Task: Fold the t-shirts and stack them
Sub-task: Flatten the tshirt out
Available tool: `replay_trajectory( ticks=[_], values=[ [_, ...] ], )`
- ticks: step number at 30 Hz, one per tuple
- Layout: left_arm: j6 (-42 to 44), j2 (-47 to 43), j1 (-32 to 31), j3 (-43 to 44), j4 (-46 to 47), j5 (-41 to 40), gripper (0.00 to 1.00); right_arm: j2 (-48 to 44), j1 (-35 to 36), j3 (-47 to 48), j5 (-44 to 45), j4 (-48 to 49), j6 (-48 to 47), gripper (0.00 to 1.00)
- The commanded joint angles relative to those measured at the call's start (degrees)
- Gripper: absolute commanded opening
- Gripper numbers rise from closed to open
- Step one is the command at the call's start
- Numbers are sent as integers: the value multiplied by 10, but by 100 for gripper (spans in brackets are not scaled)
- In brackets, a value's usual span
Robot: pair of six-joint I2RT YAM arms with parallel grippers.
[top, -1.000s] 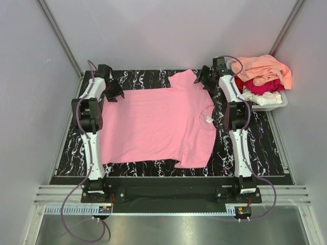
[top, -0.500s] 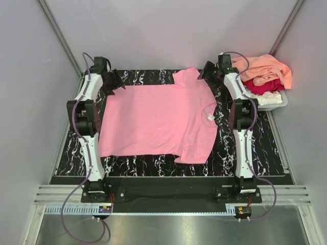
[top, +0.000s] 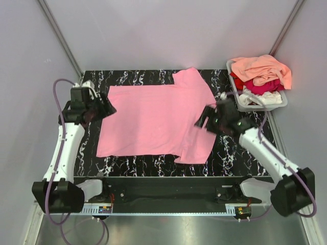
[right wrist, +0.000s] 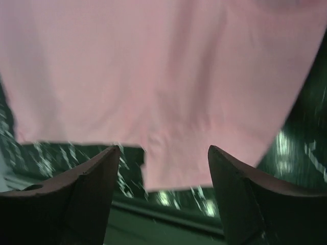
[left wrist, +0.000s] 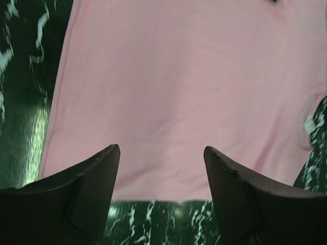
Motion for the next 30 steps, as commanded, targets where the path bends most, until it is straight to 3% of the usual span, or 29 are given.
replay_trajectory(
  ticks=[1, 4, 8, 15, 20, 22, 25, 26, 28, 30],
  values=[
    [20, -58, -1, -68, -20, 10, 72, -76, 69, -143, 14, -35, 123, 77],
    [39, -113, -2, -90, -50, -3, 72, -134, 111, -223, 12, -36, 173, 76],
    [53, -166, -2, -114, -55, 1, 72, -132, 118, -267, -1, -30, 182, 75],
    [43, -212, -5, -171, -20, 17, 71, -51, 119, -262, 10, 1, 172, 73],
    [44, -224, -4, -181, -5, 30, 71, -11, 119, -254, 18, 20, 163, 65],
    [43, -225, -4, -185, 2, 31, 71, 4, 118, -259, 10, 43, 161, 58],
    [42, -227, -4, -187, 4, 28, 70, 23, 119, -256, 4, 58, 152, 37],
    [42, -229, -4, -189, 4, 28, 70, 25, 119, -254, 2, 56, 148, 20],
    [41, -230, -4, -190, 7, 27, 70, 14, 119, -237, -2, 36, 141, 5],
    [41, -232, -4, -192, 8, 26, 70, -19, 119, -213, 4, -24, 139, 0]
  ],
)
